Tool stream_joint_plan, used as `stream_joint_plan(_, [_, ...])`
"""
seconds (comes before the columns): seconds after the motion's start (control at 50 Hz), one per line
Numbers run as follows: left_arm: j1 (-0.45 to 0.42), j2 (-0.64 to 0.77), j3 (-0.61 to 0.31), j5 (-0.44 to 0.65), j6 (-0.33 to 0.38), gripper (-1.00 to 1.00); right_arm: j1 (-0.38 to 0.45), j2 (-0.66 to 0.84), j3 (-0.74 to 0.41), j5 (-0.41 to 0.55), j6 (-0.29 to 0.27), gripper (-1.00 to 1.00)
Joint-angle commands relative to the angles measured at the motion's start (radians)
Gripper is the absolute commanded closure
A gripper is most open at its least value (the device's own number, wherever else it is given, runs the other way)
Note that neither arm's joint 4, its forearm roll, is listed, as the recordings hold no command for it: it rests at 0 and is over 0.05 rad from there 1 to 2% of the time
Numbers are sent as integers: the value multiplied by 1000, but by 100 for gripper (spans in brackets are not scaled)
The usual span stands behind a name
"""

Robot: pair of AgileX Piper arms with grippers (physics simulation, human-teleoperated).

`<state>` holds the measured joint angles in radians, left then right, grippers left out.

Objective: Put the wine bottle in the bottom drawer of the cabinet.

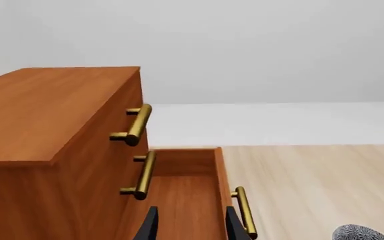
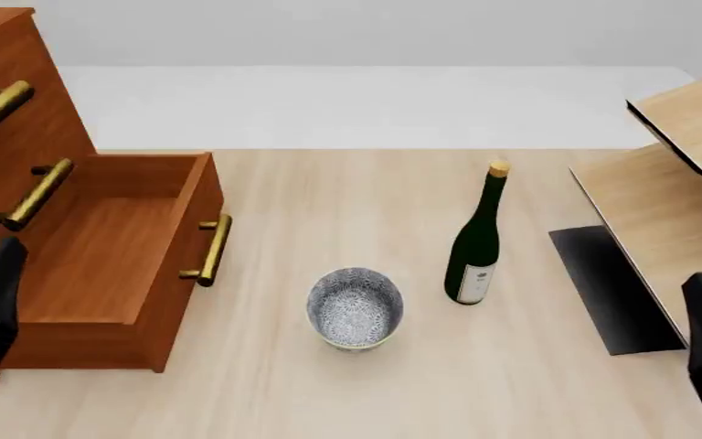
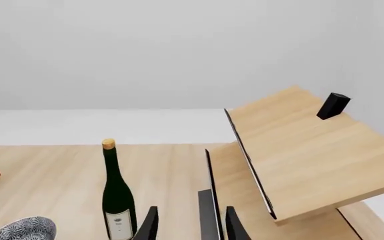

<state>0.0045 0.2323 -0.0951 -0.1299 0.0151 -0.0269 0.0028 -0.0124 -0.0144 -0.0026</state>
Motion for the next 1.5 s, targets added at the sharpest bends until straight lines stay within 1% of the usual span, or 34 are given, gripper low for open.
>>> stream_joint_plan(0.02, [11, 222, -140, -13, -38, -100, -8, 0, -14, -10, 16, -100])
stream_joint_plan(0.04, [-5, 238, -157, -3, -19, -100, -3, -2, -12, -9, 14, -100])
stream_joint_plan(0.08, [-7, 319, -196, 12, -65, -100, 3, -2, -9, -10, 12, -100])
stream_joint_plan(0.1, [-22, 332, -216, 28, -83, -100, 3, 0, -12, -10, 11, -100])
stream_joint_plan(0.14, [-37, 333, -245, 49, -51, -100, 1, -1, -16, -10, 15, -100])
stream_joint_plan(0.18, [-72, 383, -276, 69, -52, -100, 3, -2, -12, -10, 12, -100])
stream_joint_plan(0.2, [-67, 380, -289, 81, -57, -100, 5, -1, -13, -11, 16, -100])
stream_joint_plan(0.24, [-95, 433, -313, 102, -37, -100, 9, -1, -14, -10, 15, -100])
stream_joint_plan(0.26, [-87, 422, -327, 115, -51, -100, 12, 0, -14, -9, 16, -100])
stream_joint_plan(0.28, [-78, 449, -351, 133, -50, -100, 18, -1, -14, -10, 13, -100])
stream_joint_plan(0.34, [-89, 474, -389, 166, -48, -100, 21, -1, -14, -7, 9, -100])
stream_joint_plan(0.4, [-126, 507, -429, 211, -18, -100, 19, -2, -12, -6, 10, -100])
stream_joint_plan(0.44, [-112, 537, -461, 241, -29, -100, 21, -2, -11, -5, 9, -100])
stream_joint_plan(0.46, [-122, 548, -479, 257, -10, -100, 23, -2, -11, -4, 9, -100])
stream_joint_plan(0.48, [-113, 582, -501, 279, 12, -100, 24, -2, -11, -4, 7, -100])
stream_joint_plan(0.58, [-147, 640, -576, 362, 9, -100, 24, -2, -8, -2, 6, -100])
stream_joint_plan(0.62, [-166, 677, -602, 395, 26, -100, 26, -2, -8, -2, 5, -100])
stream_joint_plan(0.64, [-164, 692, -620, 417, 3, -100, 26, -2, -7, -1, 6, -100])
stream_joint_plan(0.68, [-155, 712, -644, 439, 34, -100, 30, -2, -7, 0, 2, -100])
stream_joint_plan(0.72, [-149, 735, -671, 458, 42, -100, 30, -2, -7, 1, 3, -100])
stream_joint_plan(0.76, [-175, 750, -689, 478, 66, -100, 32, -2, -6, 2, 1, -100])
stream_joint_plan(0.8, [-191, 781, -701, 503, 49, -100, 33, -2, -6, 2, 1, -100])
stream_joint_plan(0.82, [-175, 797, -707, 509, 46, -100, 34, -2, -6, 3, 0, -100])
stream_joint_plan(0.84, [-178, 803, -708, 508, 61, -100, 35, -2, -7, 3, 0, -100])
stream_joint_plan(0.92, [-169, 842, -722, 517, 41, -100, 36, -2, -6, 4, -1, -100])
stream_joint_plan(0.96, [-160, 862, -714, 519, 66, -100, 38, -2, -4, 7, -2, -100])
stream_joint_plan(1.0, [-177, 871, -710, 528, 60, -100, 40, -2, -4, 7, -3, -100])
stream_joint_plan(1.06, [-161, 881, -705, 523, 84, -100, 41, -2, -4, 8, -3, -100])
stream_joint_plan(1.22, [-175, 897, -698, 520, 41, -100, 46, -2, -2, 10, -5, -100])
stream_joint_plan(1.24, [-178, 900, -689, 515, 45, -100, 47, -2, -3, 10, -5, -100])
stream_joint_plan(1.28, [-186, 903, -678, 511, 24, -100, 49, -2, -3, 11, -6, -100])
stream_joint_plan(1.3, [-191, 905, -671, 508, 34, -100, 50, -2, -3, 11, -7, -100])
stream_joint_plan(1.46, [-209, 920, -634, 474, 14, -100, 52, -2, -2, 12, -10, -100])
stream_joint_plan(1.5, [-217, 928, -619, 463, -5, -100, 53, -2, -2, 13, -10, -100])
